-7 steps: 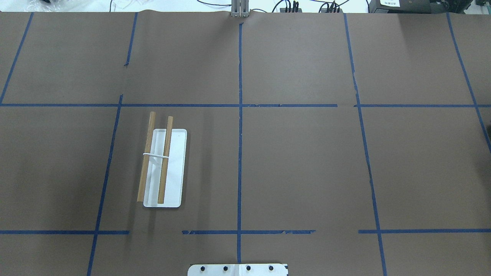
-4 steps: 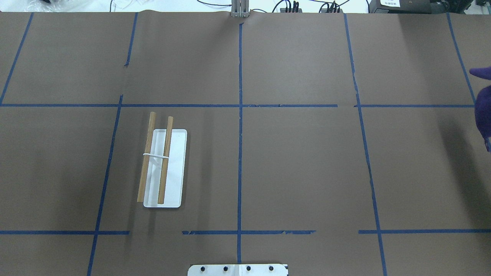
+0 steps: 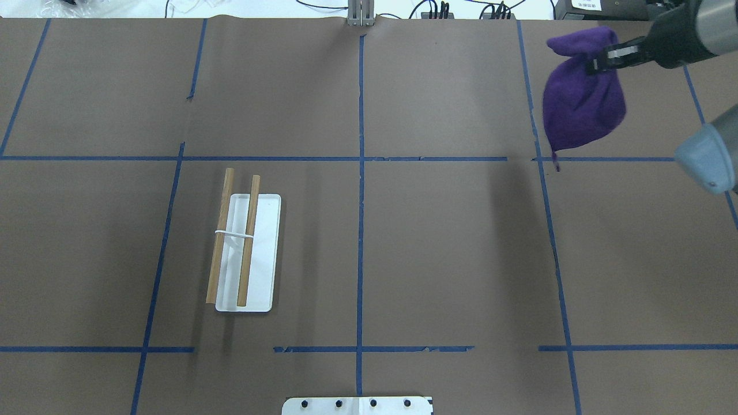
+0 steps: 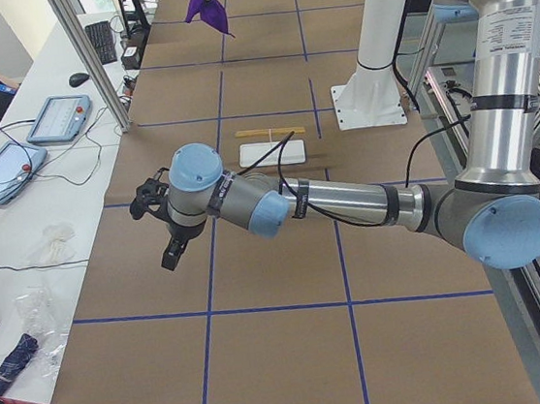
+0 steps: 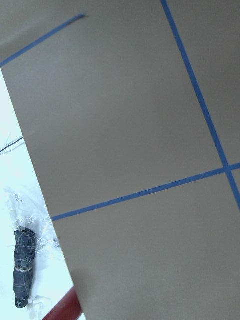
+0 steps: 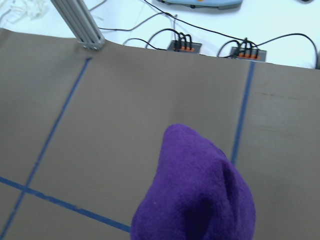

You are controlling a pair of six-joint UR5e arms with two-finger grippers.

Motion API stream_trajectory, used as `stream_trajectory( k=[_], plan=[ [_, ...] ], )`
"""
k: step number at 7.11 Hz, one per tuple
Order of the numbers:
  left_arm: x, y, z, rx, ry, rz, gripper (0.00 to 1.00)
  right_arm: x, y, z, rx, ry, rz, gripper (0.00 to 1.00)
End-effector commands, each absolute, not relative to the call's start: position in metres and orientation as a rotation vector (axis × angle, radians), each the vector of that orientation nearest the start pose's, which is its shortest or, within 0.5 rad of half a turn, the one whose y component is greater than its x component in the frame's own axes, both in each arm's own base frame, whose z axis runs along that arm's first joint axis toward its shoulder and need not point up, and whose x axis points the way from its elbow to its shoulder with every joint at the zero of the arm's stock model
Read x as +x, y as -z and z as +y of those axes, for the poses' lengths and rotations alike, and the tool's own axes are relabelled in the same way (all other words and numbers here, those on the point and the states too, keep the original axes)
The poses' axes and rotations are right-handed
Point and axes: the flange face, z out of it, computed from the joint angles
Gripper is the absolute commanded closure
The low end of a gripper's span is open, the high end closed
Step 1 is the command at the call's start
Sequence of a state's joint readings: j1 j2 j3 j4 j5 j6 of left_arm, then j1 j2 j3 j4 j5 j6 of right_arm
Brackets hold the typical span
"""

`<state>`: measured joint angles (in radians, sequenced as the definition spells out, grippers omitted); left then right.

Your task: Hang towel on rack

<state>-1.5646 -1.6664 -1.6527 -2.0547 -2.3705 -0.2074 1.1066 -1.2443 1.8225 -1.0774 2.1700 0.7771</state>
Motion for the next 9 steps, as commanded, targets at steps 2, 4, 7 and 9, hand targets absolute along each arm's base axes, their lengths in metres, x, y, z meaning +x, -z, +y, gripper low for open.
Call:
stream_trajectory(
  k=[2,4,7,9],
  plan=[
    [0.016,-0.456,-0.542,0.521,0.204,1.114,0.0,-0.258,-0.165,-0.48,0.588,-0.009,-1.265,1.0],
    [0.081,-0.391,-0.547,0.34,0.321,1.35,0.0,-0.297,-0.131,-0.415,0.622,0.045,-1.344,1.0],
    [0.198,-0.287,-0.547,0.015,0.424,1.539,0.0,-0.366,-0.116,-0.355,0.638,0.103,-1.373,1.0],
    [0.304,-0.215,-0.522,-0.154,0.493,1.63,0.0,-0.38,-0.114,-0.345,0.656,0.105,-1.366,1.0]
  ],
)
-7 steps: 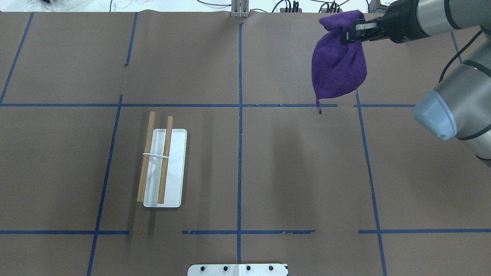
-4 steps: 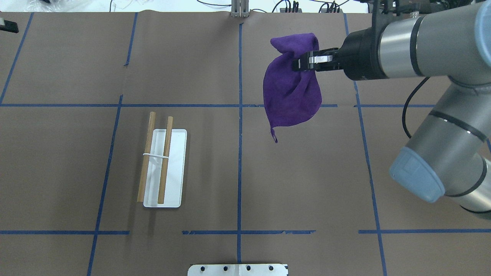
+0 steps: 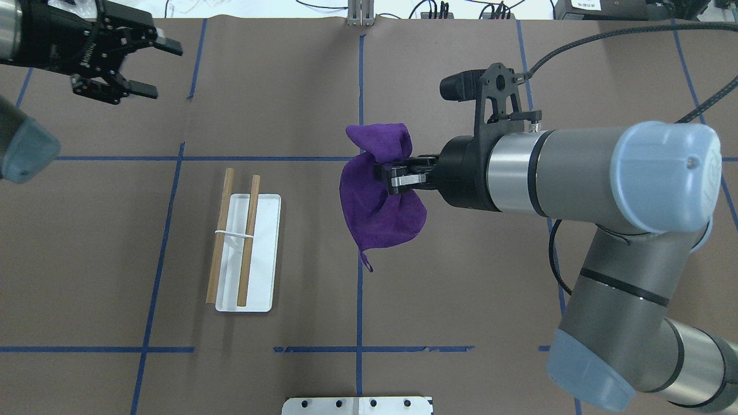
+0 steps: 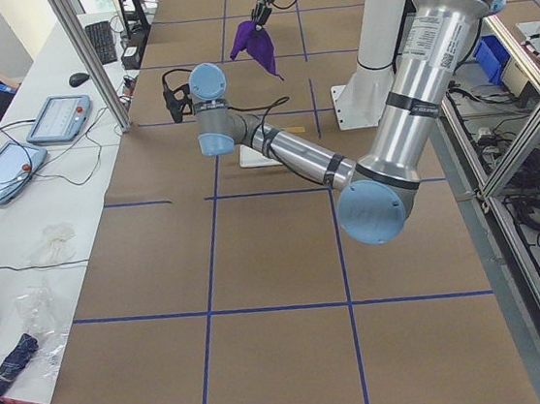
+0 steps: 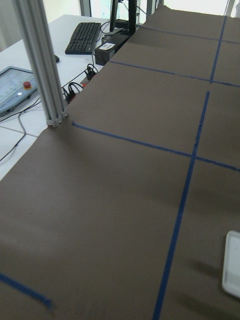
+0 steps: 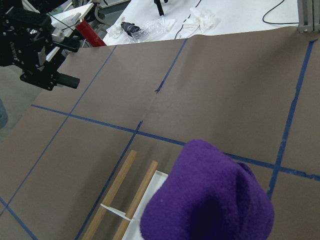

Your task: Hang towel on rack

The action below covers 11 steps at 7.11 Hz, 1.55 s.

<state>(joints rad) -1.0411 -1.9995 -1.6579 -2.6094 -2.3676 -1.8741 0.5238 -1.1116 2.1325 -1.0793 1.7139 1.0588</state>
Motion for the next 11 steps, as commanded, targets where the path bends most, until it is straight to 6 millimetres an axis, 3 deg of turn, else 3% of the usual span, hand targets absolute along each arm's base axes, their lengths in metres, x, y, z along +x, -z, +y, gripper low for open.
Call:
stream_trajectory(
  k=[1,2,4,8,9,10,11],
  plan=[
    [0.362,-0.195,-0.497,-0.199,0.541,1.663,0.0,-0.379,-0.114,-0.344,0.663,0.111,-1.364,1.0],
    [0.382,-0.18,-0.485,-0.219,0.529,1.681,0.0,-0.379,-0.114,-0.344,0.662,0.112,-1.365,1.0],
    [0.401,-0.155,-0.472,-0.273,0.51,1.704,0.0,-0.38,-0.113,-0.343,0.661,0.114,-1.367,1.0],
    [0.408,-0.14,-0.466,-0.282,0.488,1.719,0.03,-0.38,-0.108,-0.342,0.665,0.115,-1.375,1.0],
    [0.408,-0.138,-0.465,-0.3,0.497,1.722,0.13,-0.381,-0.108,-0.343,0.665,0.115,-1.375,1.0],
    [0.408,-0.132,-0.464,-0.292,0.485,1.733,0.41,-0.38,-0.107,-0.342,0.665,0.117,-1.379,1.0],
    [0.407,-0.128,-0.464,-0.287,0.476,1.738,0.81,-0.38,-0.108,-0.342,0.665,0.118,-1.377,1.0]
  ],
)
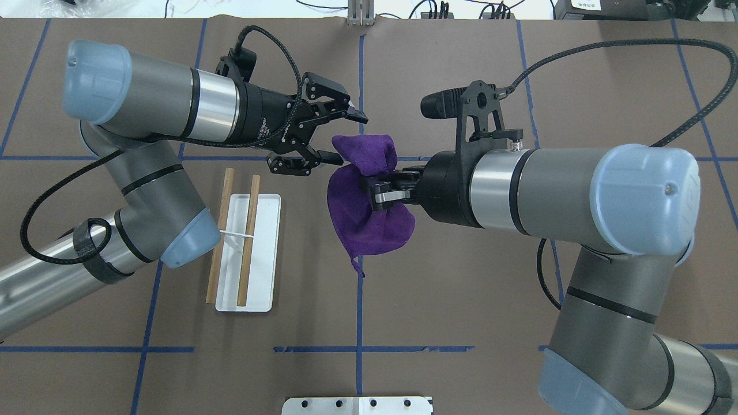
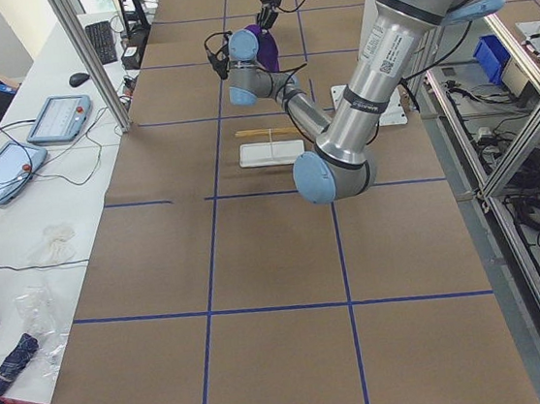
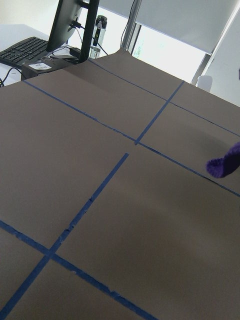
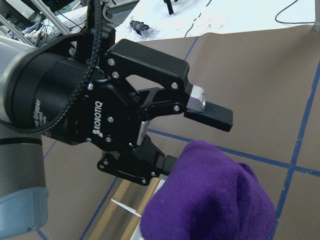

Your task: Hang towel on rack

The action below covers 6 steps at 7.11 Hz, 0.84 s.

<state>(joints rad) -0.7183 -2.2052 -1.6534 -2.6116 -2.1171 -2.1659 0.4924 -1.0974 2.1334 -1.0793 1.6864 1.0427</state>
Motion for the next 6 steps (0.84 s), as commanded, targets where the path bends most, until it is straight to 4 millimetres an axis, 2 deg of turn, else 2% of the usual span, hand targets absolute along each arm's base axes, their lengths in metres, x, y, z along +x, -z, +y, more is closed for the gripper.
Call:
stream_trajectory(
  k=[1,6],
  plan=[
    [0.407,-0.1293,-0.4631,-0.285,0.468,1.738,1.0,-0.3795,-0.1072,-0.3417,0.666,0.118,-1.378,1.0],
    [0.4064,-0.1284,-0.462,-0.259,0.439,1.74,1.0,-0.3795,-0.107,-0.3414,0.665,0.121,-1.381,0.99]
  ],
)
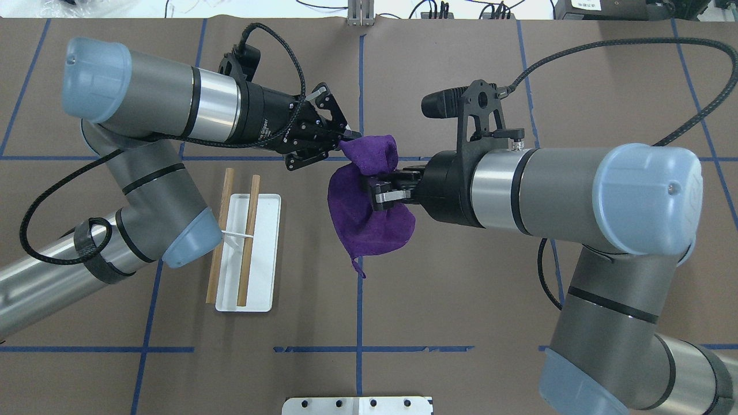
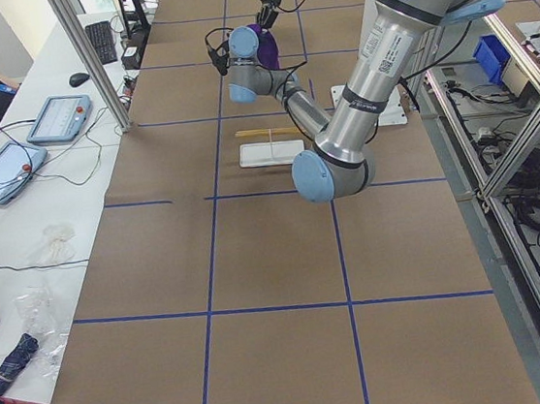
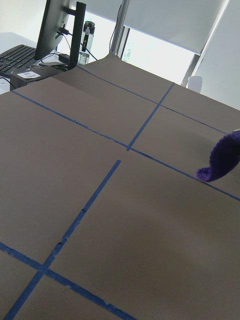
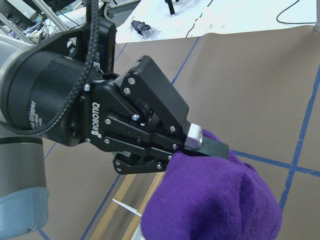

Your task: Hang towel on rack

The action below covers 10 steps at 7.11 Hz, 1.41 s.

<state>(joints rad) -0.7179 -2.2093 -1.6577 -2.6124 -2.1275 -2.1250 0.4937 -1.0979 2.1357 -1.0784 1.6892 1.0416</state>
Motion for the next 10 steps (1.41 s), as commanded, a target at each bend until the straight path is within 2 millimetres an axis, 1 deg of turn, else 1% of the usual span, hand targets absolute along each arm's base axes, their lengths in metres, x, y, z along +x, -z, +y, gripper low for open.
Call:
stream_trajectory(
  k=[1,2,3,5,6,7,8,9,10],
  plan=[
    [0.406,-0.127,-0.461,-0.259,0.438,1.742,1.0,-0.38,-0.108,-0.342,0.665,0.114,-1.377,0.12],
    [0.406,-0.127,-0.461,-0.259,0.438,1.742,1.0,-0.381,-0.107,-0.341,0.654,0.108,-1.384,0.0],
    [0.405,-0.126,-0.461,-0.258,0.437,1.744,1.0,-0.377,-0.106,-0.341,0.659,0.105,-1.388,0.0],
    [0.405,-0.127,-0.461,-0.258,0.437,1.744,1.0,-0.374,-0.105,-0.335,0.647,0.116,-1.397,0.0],
    [0.404,-0.126,-0.46,-0.257,0.435,1.746,1.0,-0.374,-0.109,-0.331,0.634,0.128,-1.394,0.0],
    [0.404,-0.126,-0.46,-0.258,0.436,1.745,1.0,-0.371,-0.127,-0.322,0.592,0.155,-1.382,0.0],
    [0.403,-0.126,-0.461,-0.256,0.437,1.745,1.0,-0.357,-0.147,-0.308,0.548,0.182,-1.371,0.0],
    [0.399,-0.121,-0.457,-0.251,0.432,1.756,1.0,-0.34,-0.169,-0.296,0.493,0.213,-1.356,0.0],
    [0.392,-0.111,-0.451,-0.24,0.421,1.779,1.0,-0.322,-0.193,-0.3,0.449,0.21,-1.319,0.0]
  ],
)
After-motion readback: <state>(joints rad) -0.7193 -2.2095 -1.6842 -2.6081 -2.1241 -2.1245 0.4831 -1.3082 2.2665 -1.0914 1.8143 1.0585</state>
